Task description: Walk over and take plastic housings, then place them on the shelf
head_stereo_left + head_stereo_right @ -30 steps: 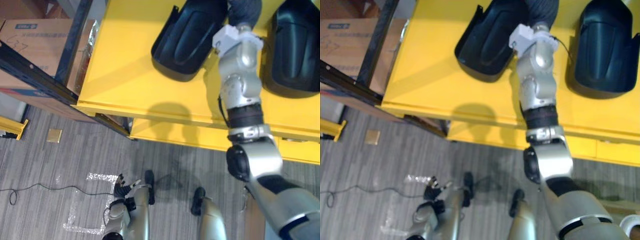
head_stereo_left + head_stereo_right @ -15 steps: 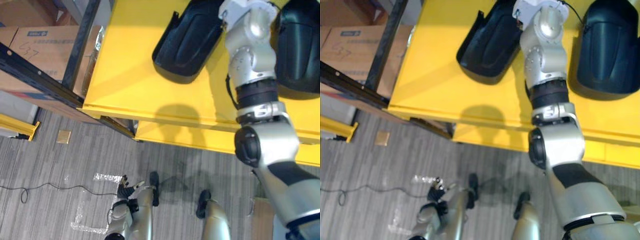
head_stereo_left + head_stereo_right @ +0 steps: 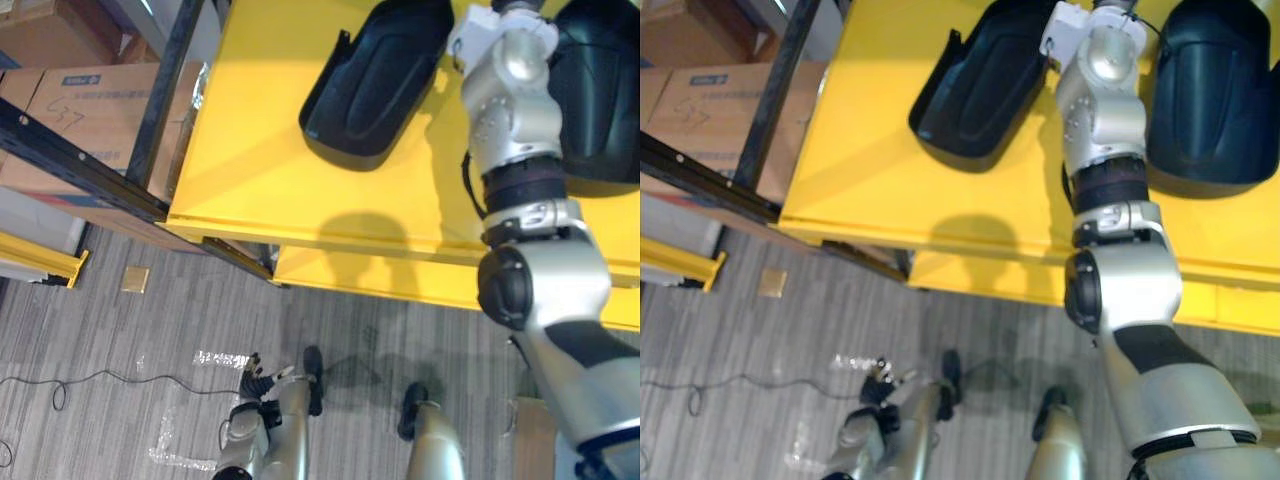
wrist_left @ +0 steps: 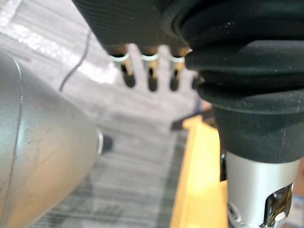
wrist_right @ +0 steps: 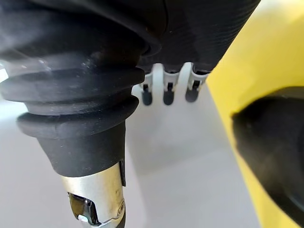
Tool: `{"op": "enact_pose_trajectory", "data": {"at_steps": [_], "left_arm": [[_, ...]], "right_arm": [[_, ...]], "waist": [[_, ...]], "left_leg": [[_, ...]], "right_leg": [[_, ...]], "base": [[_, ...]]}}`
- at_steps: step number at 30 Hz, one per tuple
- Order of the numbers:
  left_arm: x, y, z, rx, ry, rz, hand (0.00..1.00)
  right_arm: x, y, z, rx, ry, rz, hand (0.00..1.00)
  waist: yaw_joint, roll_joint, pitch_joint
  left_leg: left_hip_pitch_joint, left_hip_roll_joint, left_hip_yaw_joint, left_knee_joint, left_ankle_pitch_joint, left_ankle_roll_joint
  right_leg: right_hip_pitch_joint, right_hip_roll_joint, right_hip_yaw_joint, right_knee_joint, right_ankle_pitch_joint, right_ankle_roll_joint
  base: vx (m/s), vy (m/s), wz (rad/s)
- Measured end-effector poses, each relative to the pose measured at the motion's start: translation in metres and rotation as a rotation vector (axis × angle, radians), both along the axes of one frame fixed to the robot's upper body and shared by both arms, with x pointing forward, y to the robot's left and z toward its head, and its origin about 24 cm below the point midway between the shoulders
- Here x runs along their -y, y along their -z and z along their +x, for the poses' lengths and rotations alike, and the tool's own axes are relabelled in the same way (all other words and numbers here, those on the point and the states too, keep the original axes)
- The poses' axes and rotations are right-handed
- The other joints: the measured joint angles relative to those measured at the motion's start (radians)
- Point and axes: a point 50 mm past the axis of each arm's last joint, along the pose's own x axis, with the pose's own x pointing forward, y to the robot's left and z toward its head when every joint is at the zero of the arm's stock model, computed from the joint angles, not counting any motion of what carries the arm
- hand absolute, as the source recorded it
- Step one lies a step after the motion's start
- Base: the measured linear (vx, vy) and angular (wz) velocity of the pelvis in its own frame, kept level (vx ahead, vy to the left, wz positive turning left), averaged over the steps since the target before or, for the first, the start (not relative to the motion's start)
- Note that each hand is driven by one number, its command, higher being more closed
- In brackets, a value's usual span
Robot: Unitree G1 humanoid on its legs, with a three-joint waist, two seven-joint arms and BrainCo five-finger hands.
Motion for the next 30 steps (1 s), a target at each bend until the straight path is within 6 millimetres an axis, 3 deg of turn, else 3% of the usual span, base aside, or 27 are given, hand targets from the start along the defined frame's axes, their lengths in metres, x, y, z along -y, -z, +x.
{"op": "enact_pose_trajectory", "data": {"at_steps": [4,16,21,23,27,30], "left_arm": [[0.001,0.000,0.000,0.003,0.015,-0.009,0.00],[0.002,0.001,-0.001,-0.012,0.036,-0.022,0.00],[0.003,0.001,0.000,-0.011,0.049,-0.021,0.00],[0.003,0.001,0.000,-0.011,0.051,-0.022,0.00],[0.003,0.001,0.000,-0.011,0.053,-0.021,0.00],[0.004,0.003,-0.002,-0.020,0.054,-0.021,0.00]], "right_arm": [[-0.007,-0.003,0.000,-0.003,-0.022,-0.080,0.00],[-0.003,0.011,0.010,-0.095,0.016,-0.141,0.00],[0.009,0.020,0.014,-0.133,0.043,-0.127,0.00],[0.014,0.028,0.016,-0.153,0.048,-0.110,0.00],[0.033,0.061,0.023,-0.223,0.070,-0.035,0.00],[0.044,0.065,0.022,-0.219,0.084,0.009,0.00]], "waist": [[0.000,0.000,0.000],[0.000,0.000,0.000],[0.001,0.001,0.000],[0.001,0.001,0.000],[0.002,0.001,0.001],[0.000,0.002,0.001]], "left_leg": [[-0.003,0.000,-0.001,0.003,0.000,0.000],[-0.005,-0.001,-0.003,0.005,0.000,0.000],[-0.007,-0.002,-0.008,0.008,-0.001,0.000],[-0.007,-0.003,-0.009,0.009,-0.001,0.000],[-0.009,-0.007,-0.014,0.010,-0.001,0.000],[-0.009,-0.009,-0.015,0.009,-0.001,0.000]], "right_leg": [[0.000,0.000,0.000,0.000,0.000,-0.001],[-0.001,0.000,0.000,0.003,-0.003,-0.004],[-0.001,-0.001,-0.001,0.011,-0.008,-0.012],[-0.001,-0.002,-0.002,0.015,-0.012,-0.012],[-0.002,-0.007,-0.006,0.022,-0.019,-0.012],[-0.002,-0.009,-0.007,0.023,-0.019,-0.012]], "base": [[0.00,0.000,0.00],[0.00,0.000,0.00],[0.00,0.000,0.01],[0.00,0.000,0.02],[0.00,-0.004,0.05],[0.00,-0.002,0.01]]}}
